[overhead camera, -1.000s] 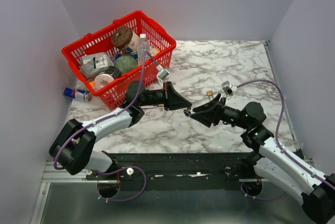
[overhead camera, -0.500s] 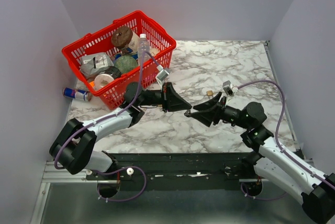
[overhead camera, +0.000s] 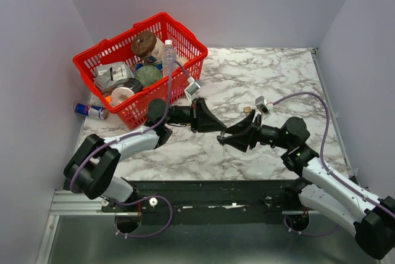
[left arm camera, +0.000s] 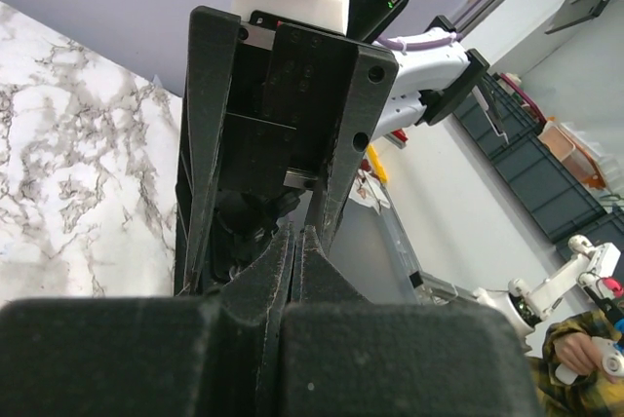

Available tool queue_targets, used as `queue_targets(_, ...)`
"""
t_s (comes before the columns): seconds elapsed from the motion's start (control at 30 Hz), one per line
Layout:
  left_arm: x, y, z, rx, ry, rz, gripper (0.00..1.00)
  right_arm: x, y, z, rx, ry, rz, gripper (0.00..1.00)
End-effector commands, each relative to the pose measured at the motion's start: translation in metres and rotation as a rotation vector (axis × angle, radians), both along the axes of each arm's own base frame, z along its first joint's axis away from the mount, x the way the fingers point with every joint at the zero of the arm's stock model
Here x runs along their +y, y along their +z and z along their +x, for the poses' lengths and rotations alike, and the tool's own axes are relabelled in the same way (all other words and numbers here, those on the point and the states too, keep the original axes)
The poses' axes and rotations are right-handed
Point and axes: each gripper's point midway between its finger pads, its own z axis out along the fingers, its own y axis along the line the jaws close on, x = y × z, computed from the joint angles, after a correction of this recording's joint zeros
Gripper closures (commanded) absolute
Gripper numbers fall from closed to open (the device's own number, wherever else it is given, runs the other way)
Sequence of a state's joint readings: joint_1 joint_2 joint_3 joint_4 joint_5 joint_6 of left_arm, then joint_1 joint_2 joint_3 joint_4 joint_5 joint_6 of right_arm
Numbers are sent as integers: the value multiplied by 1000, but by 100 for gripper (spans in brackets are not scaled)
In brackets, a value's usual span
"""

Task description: Unlock with the key

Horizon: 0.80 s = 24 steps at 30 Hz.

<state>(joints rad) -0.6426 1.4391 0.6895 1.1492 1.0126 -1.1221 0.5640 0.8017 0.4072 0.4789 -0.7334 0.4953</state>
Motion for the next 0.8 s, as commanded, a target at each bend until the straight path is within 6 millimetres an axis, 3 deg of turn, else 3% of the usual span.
queue_targets(0.0, 4, 9, -6, -78, -29, -44, 100, 7, 27, -9, -106, 82, 39, 39)
queue_targets(0.37, 1, 7, -8, -84, -37, -24, 100, 15, 35, -10, -136, 110, 48, 41)
queue_targets(0.5, 1, 6, -9, -85, -38, -22, 100, 16, 33, -10, -127, 107, 47, 65)
queue_targets(0.77, -3, -3, -7, -110, -19, 28, 100, 16, 32, -3, -84, 67, 59, 95)
